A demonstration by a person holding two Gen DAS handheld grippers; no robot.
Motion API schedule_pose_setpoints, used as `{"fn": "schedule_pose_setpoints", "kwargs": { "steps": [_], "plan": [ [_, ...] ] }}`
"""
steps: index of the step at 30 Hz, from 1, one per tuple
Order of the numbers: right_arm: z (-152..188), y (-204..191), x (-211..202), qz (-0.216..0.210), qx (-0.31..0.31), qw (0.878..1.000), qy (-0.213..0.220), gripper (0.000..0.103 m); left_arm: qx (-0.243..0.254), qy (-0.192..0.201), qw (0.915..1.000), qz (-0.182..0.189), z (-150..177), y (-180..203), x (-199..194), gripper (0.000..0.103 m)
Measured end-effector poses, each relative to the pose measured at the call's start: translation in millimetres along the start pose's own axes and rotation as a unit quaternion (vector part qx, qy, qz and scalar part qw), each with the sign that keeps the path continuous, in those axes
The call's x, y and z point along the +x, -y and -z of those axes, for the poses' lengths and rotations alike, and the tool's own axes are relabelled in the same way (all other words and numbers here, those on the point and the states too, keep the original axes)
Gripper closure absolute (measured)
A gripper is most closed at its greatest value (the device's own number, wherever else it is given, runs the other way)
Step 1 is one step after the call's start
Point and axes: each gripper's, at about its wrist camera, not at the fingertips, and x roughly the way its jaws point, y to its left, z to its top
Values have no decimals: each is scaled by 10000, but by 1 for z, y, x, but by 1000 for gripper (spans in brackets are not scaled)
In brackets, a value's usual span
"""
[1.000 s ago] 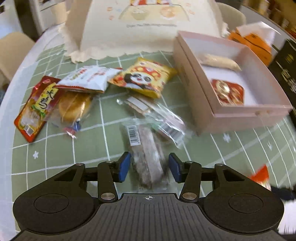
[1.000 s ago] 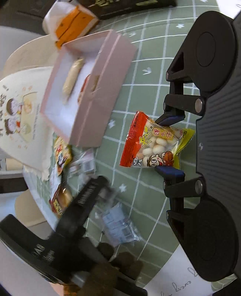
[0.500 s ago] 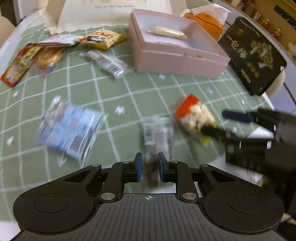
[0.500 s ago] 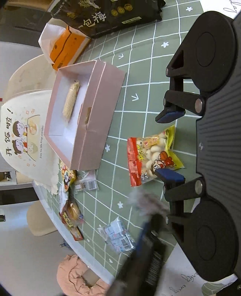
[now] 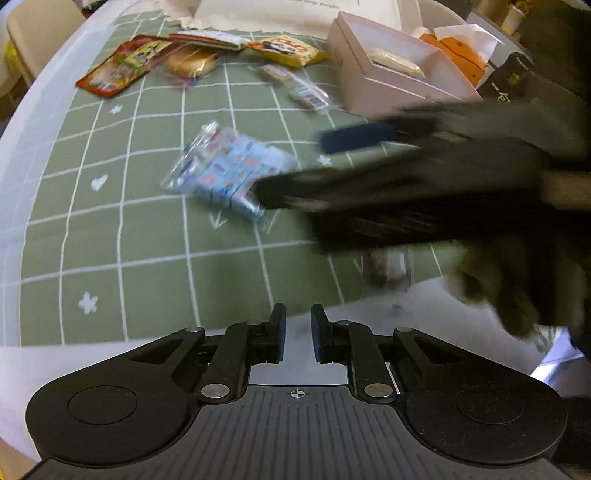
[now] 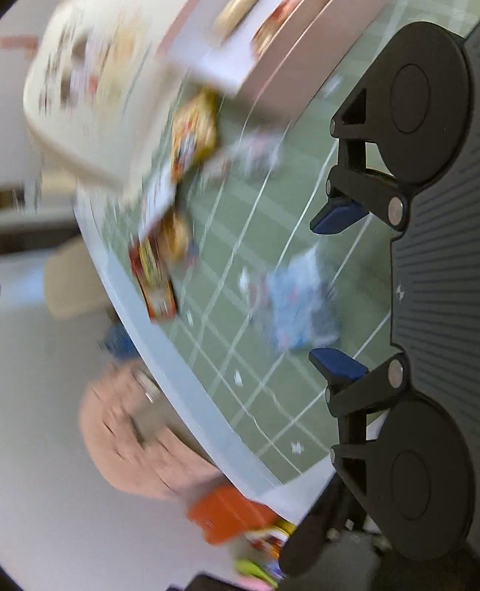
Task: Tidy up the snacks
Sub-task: 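Grasp the clear blue-white candy packet with the right gripper while the left gripper holds the bar, then carry the candy packet and bar packet into the pink box and release both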
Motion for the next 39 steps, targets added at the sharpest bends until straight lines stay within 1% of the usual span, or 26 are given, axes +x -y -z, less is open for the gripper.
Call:
{"fn": "schedule_pose_setpoints", "kwargs": {
  "steps": [2, 4, 5, 6, 8, 9, 11, 12, 14, 17, 19, 21, 24, 26, 29, 31, 33, 35, 36, 38, 39],
  "plan": [
    [-9, -3, 19, -46, -155, 9998, -135, 33, -24, -18, 10000, 25, 4, -4, -1, 84],
    [-15, -5, 36, 208, -292, 9991, -245, 32, -43, -1, 10000, 66, 7, -7, -3, 84],
    [-16, -5, 43, 237, -331, 9987, -317, 26, -46, 12, 10000, 86, 8, -8, -3, 84],
    [-15, -5, 46, 266, -401, 9985, -272, 20, -44, 23, 9999, 100, 8, -9, -4, 84],
    [-14, -11, 47, 395, -525, 9974, -300, 20, -29, 16, 9999, 127, 8, -10, -3, 84],
    [-14, -13, 46, 474, -503, 9970, -338, 27, -6, 10, 9999, 135, 8, -9, -2, 83],
    [-14, -15, 38, 585, -416, 9968, -346, 43, 29, 7, 9999, 159, 5, -7, -1, 83],
    [-13, -14, 30, 685, -369, 9965, -310, 44, 44, 11, 9998, 184, 4, -7, -1, 83],
    [-8, -8, 9, 824, -203, 9963, -99, 44, 94, 46, 9996, 263, -1, -3, -1, 82],
    [3, 14, -32, 1055, 233, 9939, 198, 44, 202, 138, 9990, 374, -13, 11, 1, 82],
    [16, 27, -61, 1346, 432, 9892, 379, 44, 318, 189, 9986, 376, -21, 23, 6, 81],
    [33, 36, -86, 1706, 556, 9827, 453, 44, 413, 264, 9983, 308, -27, 36, 12, 80],
    [60, 49, -108, 2122, 883, 9725, 386, 44, 557, 266, 9977, 284, -35, 56, 22, 79],
    [78, 54, -117, 2313, 1145, 9656, 312, 44, 783, 165, 9965, 245, -38, 69, 30, 76],
    [102, 57, -129, 2542, 1473, 9555, 269, 44, 1324, 102, 9911, -136, -41, 91, 39, 75],
    [115, 55, -134, 2638, 1603, 9507, 277, 44, 1488, 97, 9884, -299, -41, 97, 42, 72],
    [123, 54, -136, 2683, 1683, 9480, 303, 44, 1546, 88, 9872, -374, -43, 100, 45, 70],
    [128, 51, -137, 2703, 1710, 9469, 325, 44, 1585, 92, 9862, -460, -45, 101, 48, 63],
    [130, 50, -137, 2711, 1705, 9467, 332, 44, 1589, 95, 9860, -492, -46, 101, 49, 61],
    [130, 48, -133, 2741, 1669, 9466, 317, 44, 1547, 88, 9867, -494, -48, 98, 53, 51],
    [131, 47, -131, 2766, 1649, 9463, 305, 44, 1535, 93, 9869, -490, -49, 98, 56, 49]
  ]
}}
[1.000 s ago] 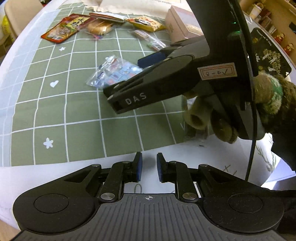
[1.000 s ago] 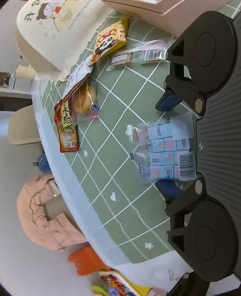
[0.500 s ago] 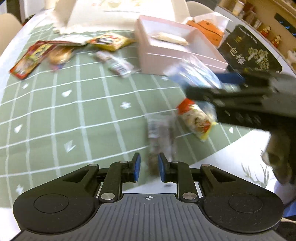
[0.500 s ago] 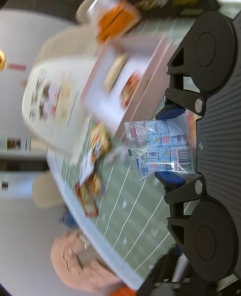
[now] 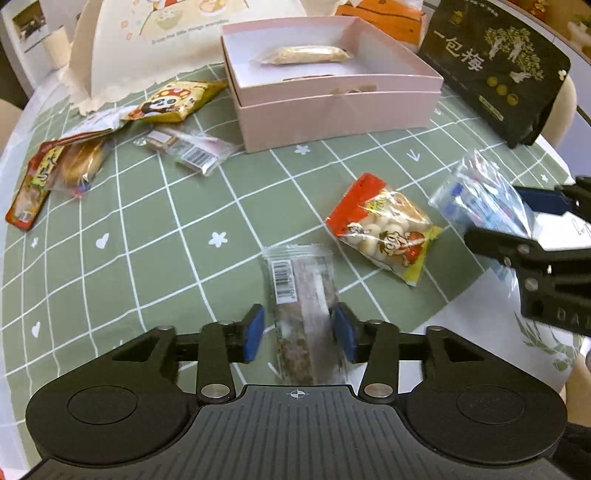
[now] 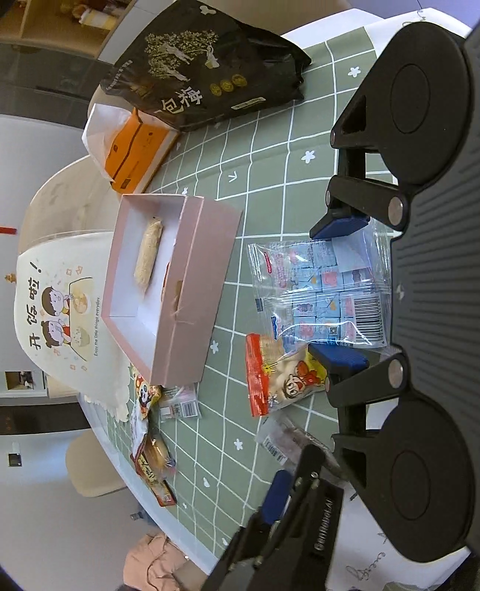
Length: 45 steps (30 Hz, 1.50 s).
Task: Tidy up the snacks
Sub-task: 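Carry the candy packet and bar packet into the pink box and release both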
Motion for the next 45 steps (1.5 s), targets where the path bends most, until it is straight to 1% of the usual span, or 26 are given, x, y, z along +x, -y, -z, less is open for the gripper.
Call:
{"fn": "schedule_pose_setpoints", "kwargs": {
  "steps": [1, 2, 7, 10, 12, 13, 14, 16, 18, 20, 22, 23, 26, 28, 29, 31, 34, 35, 37, 38, 39, 40, 42, 45],
  "plan": [
    [1, -1, 1, 16, -16, 10000, -1, 44, -5, 9, 10000, -1, 0, -1, 2, 45],
    [2, -1, 1, 15, -21, 10000, -6, 44, -1, 64, 10000, 15, 0, -1, 3, 43],
    [2, 1, 3, -40, 47, 10000, -42, 44, 87, 154, 9998, 15, 1, 2, 4, 45],
    [2, 2, 4, -24, 46, 10000, -76, 44, 62, 282, 9996, 58, 6, 0, 2, 45],
    [2, 3, 4, 4, 25, 10000, -87, 44, 95, 341, 9994, 11, 7, 1, 2, 45],
    [2, 3, 3, 18, 9, 10000, -86, 44, 127, 362, 9992, -60, 8, 3, 2, 55],
    [1, 3, 2, 35, -2, 10000, -78, 44, 128, 425, 9990, -77, 9, 2, 0, 59],
    [0, 6, 0, 56, -13, 10000, -44, 44, -1, 491, 9988, -3, 11, -1, -2, 60],
    [-3, 10, -4, 83, 9, 10000, 7, 44, -26, 652, 9979, -38, 13, -2, -10, 60],
    [-7, 15, -7, 117, 46, 9999, 77, 44, -100, 925, 9957, 11, 7, -6, -29, 60],
    [-12, 19, -11, 139, 122, 9997, 151, 44, -120, 1331, 9909, 162, -12, -13, -55, 60],
    [-15, 22, -12, 135, 169, 9996, 173, 44, -118, 1588, 9870, 206, -29, -17, -69, 60],
    [-25, 25, -15, 98, 262, 9993, 256, 44, -123, 2184, 9754, 283, -83, -25, -95, 60],
    [-32, 26, -18, 97, 273, 9990, 339, 44, -137, 2437, 9693, 306, -119, -28, -101, 60],
    [-36, 26, -19, 98, 274, 9989, 377, 44, -124, 2463, 9685, 349, -139, -28, -99, 59],
    [-43, 26, -23, 109, 276, 9985, 454, 44, -182, 2380, 9697, 525, -174, -27, -86, 59],
    [-49, 25, -28, 184, 259, 9979, 561, 44, -565, 2151, 9699, 991, -214, -31, -58, 59],
    [-50, 25, -27, 215, 270, 9978, 559, 44, -747, 2015, 9691, 1208, -225, -33, -44, 59],
    [-50, 26, -26, 267, 324, 9978, 514, 44, -1165, 1540, 9677, 1623, -237, -37, -14, 59],
    [-50, 28, -25, 272, 366, 9978, 471, 44, -1404, 1289, 9644, 1831, -240, -39, 2, 59],
    [-49, 29, -24, 278, 402, 9979, 429, 44, -1580, 1124, 9605, 1996, -241, -39, 14, 59],
    [-48, 30, -22, 299, 433, 9979, 390, 44, -1647, 1044, 9588, 2063, -240, -39, 21, 59],
    [-45, 33, -20, 380, 459, 9977, 336, 44, -1631, 1044, 9598, 2030, -229, -36, 25, 59],
    [-47, 38, -17, 434, 507, 9973, 301, 44, -1488, 1212, 9627, 1910, -202, -37, 15, 59]
  ]
}}
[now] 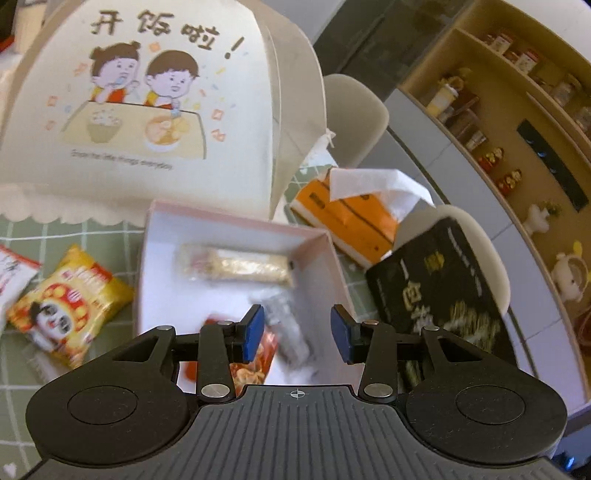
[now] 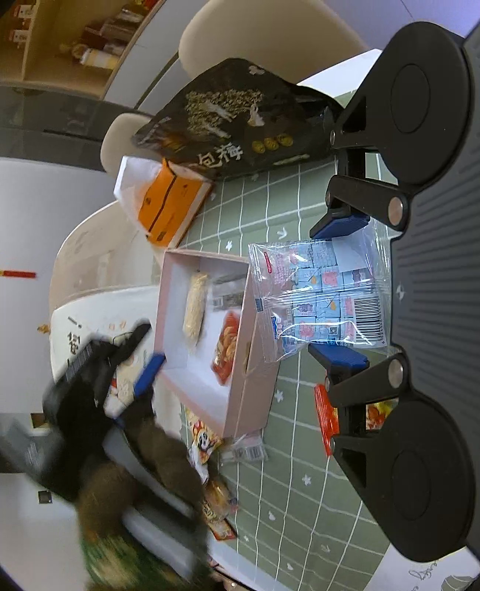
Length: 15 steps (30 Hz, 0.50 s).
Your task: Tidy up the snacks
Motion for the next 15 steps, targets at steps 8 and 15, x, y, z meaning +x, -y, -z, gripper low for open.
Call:
{"fn": "schedule_pose_setpoints", "kwargs": {
  "steps": [8, 15],
  "plan": [
    [-106, -1, 35, -537, 276, 9956, 721, 37, -274, 569, 9972, -397, 71, -34, -65, 59],
    [-141, 2, 85, -894, 717, 9930, 280, 30, -304, 439, 9926, -1088, 94, -71, -94, 59]
  ]
}}
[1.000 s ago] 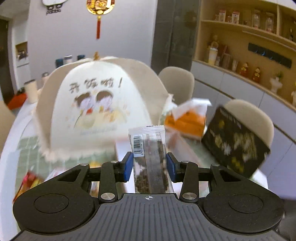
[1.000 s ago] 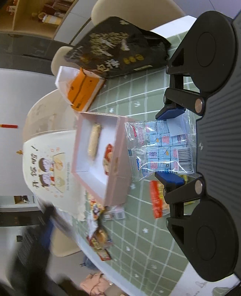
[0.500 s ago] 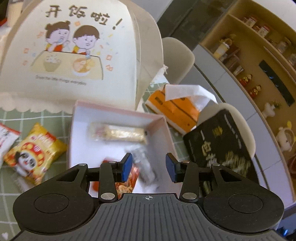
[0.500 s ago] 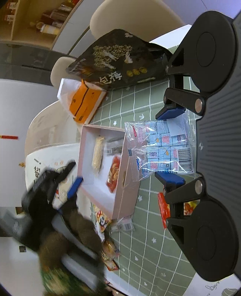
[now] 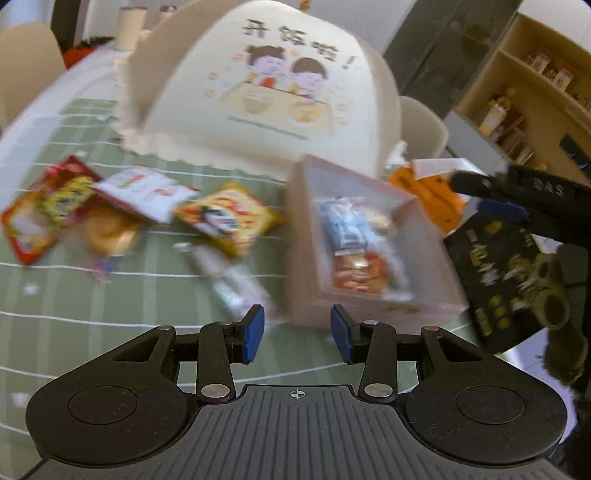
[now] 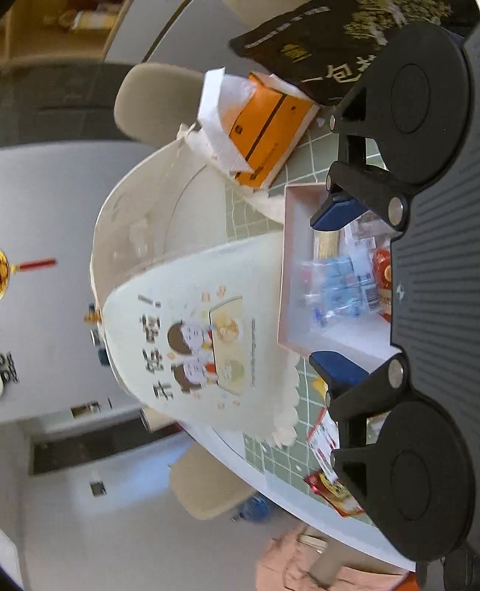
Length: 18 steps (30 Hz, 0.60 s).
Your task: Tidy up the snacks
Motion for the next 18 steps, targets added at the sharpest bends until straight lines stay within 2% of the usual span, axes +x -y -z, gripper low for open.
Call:
{"fn": "schedule_pose_setpoints", "kwargs": {
  "steps": [3, 7, 10, 16, 18],
  "plan": [
    [26, 0, 1, 10, 76, 9998, -179, 30, -69, -58, 9997, -221, -1, -23, 1, 59],
    [69, -18, -8, 143, -353, 9989, -282, 30, 169, -12, 9996, -231, -20, -35, 7, 59],
    [97, -35, -16, 145, -575, 9975, -376, 30, 483, 72, 9983, -314, -45, -40, 23, 59],
    [127, -70, -15, 12, -803, 9943, -704, 30, 619, 157, 9970, -445, -105, -56, 67, 59],
    [132, -79, -7, -32, -762, 9936, -830, 30, 571, 47, 9976, -397, -126, -59, 85, 59]
  ]
}}
